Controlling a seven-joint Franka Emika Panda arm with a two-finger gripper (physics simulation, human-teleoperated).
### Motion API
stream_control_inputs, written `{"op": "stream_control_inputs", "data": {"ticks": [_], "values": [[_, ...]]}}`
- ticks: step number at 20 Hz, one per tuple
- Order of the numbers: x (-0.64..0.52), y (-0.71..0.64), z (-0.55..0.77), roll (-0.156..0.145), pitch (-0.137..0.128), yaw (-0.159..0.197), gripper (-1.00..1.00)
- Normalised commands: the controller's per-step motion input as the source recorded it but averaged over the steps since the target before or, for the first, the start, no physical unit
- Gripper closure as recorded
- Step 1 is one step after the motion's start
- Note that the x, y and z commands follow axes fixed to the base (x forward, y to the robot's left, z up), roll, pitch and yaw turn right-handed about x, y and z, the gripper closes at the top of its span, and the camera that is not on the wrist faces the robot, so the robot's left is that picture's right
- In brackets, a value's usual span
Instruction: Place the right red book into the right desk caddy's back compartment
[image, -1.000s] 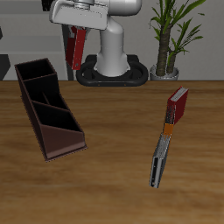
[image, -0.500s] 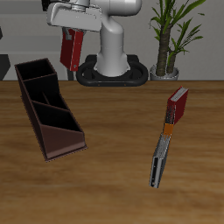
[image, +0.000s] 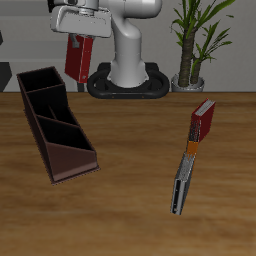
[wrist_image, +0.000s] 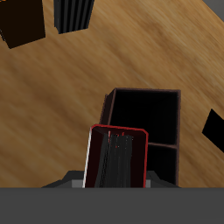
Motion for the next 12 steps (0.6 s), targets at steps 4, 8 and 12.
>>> {"op": "stream_control_inputs", "data": {"ticks": [4, 8, 12], "values": [[-0.15, -0.10, 0.04, -0.032, -0.024, 0.026, 1.00], [-0.09, -0.07, 0.01, -0.012, -0.007, 0.010, 1.00], [-0.09, -0.11, 0.04, -0.026, -0.009, -0.019, 1.00]]}}
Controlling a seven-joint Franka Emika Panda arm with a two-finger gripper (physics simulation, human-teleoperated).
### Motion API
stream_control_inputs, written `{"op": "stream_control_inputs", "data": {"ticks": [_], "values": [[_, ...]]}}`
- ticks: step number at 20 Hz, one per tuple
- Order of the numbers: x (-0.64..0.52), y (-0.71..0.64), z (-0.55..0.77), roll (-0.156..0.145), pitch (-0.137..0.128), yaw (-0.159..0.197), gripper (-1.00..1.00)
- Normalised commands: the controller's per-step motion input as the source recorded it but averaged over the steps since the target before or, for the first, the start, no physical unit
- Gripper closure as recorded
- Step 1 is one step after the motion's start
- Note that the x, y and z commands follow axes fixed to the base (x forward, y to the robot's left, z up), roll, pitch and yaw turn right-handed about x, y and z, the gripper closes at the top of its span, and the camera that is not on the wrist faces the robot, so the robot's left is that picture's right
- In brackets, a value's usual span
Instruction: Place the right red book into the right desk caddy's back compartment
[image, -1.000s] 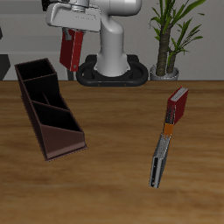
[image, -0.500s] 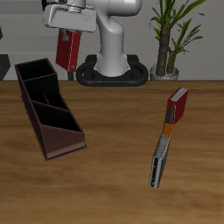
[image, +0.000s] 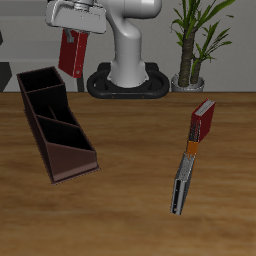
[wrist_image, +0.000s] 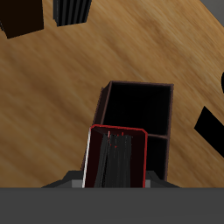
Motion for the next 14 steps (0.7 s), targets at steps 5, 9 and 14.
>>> {"op": "stream_control_inputs", "data": {"ticks": [5, 9, 14], "values": [[-0.13, -0.13, 0.06, -0.024, -0.027, 0.003, 1.00], [-0.07, -0.16, -0.07, -0.025, 0.013, 0.004, 1.00], [-0.17, -0.20, 0.03, -0.040, -0.007, -0.046, 1.00]]}}
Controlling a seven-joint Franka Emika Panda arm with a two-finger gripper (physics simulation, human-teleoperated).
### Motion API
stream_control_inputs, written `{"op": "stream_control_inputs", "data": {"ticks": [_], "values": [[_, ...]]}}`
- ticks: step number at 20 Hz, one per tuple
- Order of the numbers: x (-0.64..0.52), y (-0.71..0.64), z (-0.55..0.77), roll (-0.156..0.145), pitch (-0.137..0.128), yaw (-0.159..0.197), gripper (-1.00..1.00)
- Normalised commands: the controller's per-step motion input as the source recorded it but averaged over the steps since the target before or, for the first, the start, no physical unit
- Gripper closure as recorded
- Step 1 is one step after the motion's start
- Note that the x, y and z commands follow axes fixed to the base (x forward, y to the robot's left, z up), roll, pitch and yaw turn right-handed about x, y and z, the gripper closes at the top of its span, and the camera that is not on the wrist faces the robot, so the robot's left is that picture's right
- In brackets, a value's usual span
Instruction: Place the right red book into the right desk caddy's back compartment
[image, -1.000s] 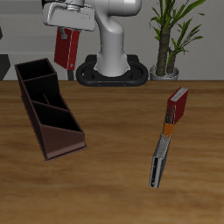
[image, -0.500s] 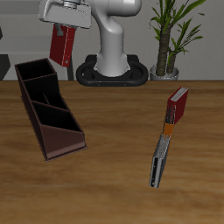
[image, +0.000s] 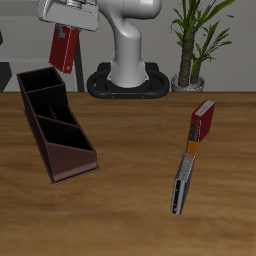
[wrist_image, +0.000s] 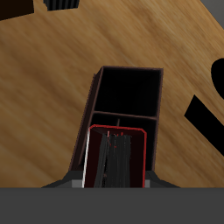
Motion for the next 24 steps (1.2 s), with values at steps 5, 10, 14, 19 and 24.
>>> {"op": "stream_control_inputs", "data": {"ticks": [5, 10, 14, 19, 24], "values": [[-0.07, -0.12, 0.05, -0.021, -0.015, -0.028, 1.00], [0.01, -0.08, -0.04, -0.029, -0.005, -0.013, 1.00], [-0.02, -0.06, -0.01, -0.023, -0.005, -0.002, 1.00], [0.01, -0.04, -0.01, -0.012, -0.014, 0.013, 1.00], [0.06, -0.17, 0.19, -0.048, -0.072, -0.043, 1.00]]}}
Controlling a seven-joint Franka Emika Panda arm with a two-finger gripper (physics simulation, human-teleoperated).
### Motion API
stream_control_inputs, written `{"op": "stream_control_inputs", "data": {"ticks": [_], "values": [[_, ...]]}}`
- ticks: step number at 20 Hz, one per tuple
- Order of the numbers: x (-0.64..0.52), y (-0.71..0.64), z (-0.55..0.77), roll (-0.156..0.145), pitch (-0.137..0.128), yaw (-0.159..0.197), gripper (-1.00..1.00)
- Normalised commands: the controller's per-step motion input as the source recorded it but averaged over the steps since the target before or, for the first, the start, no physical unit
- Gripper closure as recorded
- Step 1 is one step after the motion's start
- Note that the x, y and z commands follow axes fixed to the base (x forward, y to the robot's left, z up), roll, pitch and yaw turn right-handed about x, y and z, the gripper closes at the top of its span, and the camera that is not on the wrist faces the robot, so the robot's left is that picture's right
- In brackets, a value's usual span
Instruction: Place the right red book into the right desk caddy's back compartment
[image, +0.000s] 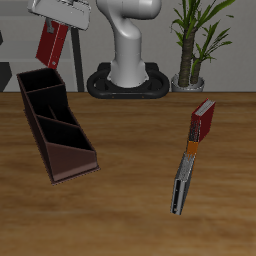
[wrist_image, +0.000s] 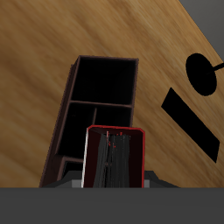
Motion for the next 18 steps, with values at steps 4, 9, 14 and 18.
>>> {"op": "stream_control_inputs", "data": {"ticks": [4, 9, 14, 18], "values": [[0.08, -0.05, 0.04, -0.018, -0.010, -0.048, 1.00], [0.12, 0.04, -0.12, 0.008, 0.025, -0.070, 1.00], [0.15, 0.08, 0.14, 0.000, -0.027, -0.081, 1.00], [0.14, 0.09, 0.10, 0.022, -0.028, -0.007, 1.00]]}}
